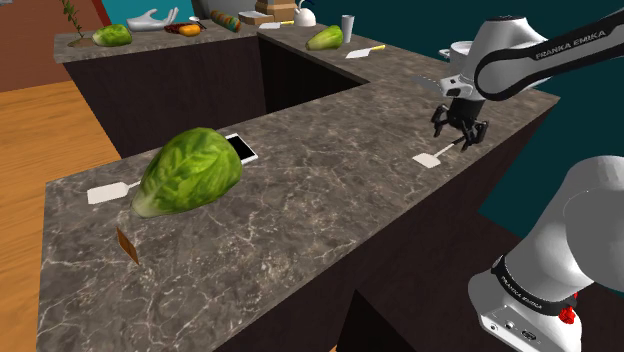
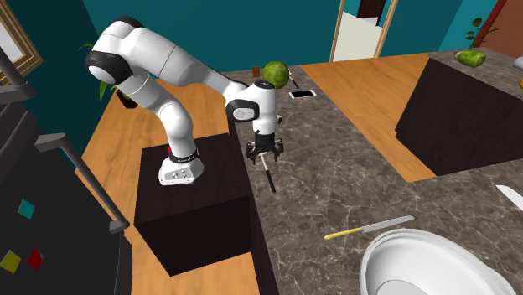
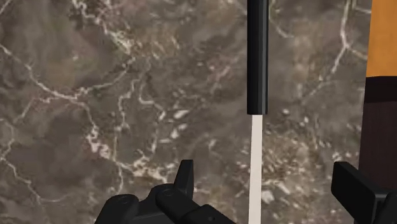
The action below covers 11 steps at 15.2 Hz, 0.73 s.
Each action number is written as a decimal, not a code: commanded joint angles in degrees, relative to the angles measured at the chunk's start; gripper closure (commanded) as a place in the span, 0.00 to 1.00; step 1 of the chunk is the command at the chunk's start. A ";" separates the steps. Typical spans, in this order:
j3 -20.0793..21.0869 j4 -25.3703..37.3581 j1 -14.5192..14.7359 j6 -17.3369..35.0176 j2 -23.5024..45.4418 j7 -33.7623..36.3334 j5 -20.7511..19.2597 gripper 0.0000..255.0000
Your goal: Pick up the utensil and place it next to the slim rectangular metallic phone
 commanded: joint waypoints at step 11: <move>-0.95 -0.52 0.39 1.76 1.19 -0.13 -0.09 1.00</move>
